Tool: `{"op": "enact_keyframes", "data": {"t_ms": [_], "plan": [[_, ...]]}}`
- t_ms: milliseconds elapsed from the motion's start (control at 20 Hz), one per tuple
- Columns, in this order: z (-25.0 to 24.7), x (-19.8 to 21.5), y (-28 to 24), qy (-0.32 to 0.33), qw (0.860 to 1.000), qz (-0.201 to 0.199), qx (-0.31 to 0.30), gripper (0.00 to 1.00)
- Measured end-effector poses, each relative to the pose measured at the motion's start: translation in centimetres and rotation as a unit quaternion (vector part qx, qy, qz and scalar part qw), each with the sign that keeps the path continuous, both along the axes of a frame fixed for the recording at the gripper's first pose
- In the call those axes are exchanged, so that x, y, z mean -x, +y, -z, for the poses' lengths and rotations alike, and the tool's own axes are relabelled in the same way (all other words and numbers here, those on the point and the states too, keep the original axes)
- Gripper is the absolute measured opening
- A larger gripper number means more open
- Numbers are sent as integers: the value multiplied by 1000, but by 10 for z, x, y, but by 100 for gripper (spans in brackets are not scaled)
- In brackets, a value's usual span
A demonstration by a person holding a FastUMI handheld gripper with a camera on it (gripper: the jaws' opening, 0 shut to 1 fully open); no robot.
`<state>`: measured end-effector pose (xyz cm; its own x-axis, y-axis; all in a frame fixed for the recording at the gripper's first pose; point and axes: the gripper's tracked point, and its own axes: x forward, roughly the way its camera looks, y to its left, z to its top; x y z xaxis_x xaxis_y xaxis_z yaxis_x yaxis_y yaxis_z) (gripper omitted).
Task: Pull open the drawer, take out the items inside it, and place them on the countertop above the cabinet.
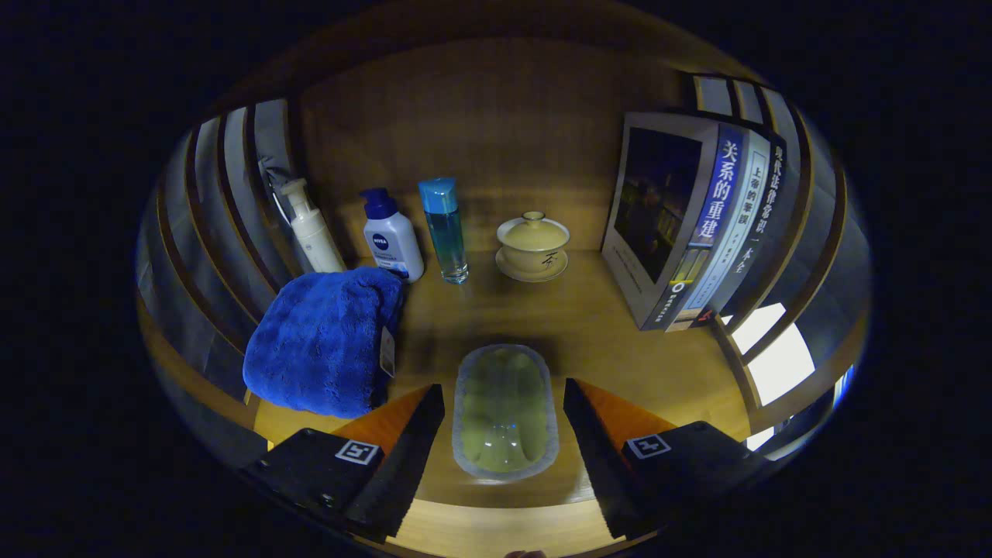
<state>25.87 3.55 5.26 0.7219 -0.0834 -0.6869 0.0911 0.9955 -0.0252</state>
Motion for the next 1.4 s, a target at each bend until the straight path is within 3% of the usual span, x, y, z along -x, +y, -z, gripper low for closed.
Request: {"op": "enact_keyframes", "data": {"t_ms": [600,900,1100,1400], "plan": [[-78,93,30,-84,995,-38,-33,100],[-127,152,29,-148,986,-78,1,99],[-136,192,14,-187,978,-84,25,99],[-142,269,21,-228,968,-105,8,99]]}}
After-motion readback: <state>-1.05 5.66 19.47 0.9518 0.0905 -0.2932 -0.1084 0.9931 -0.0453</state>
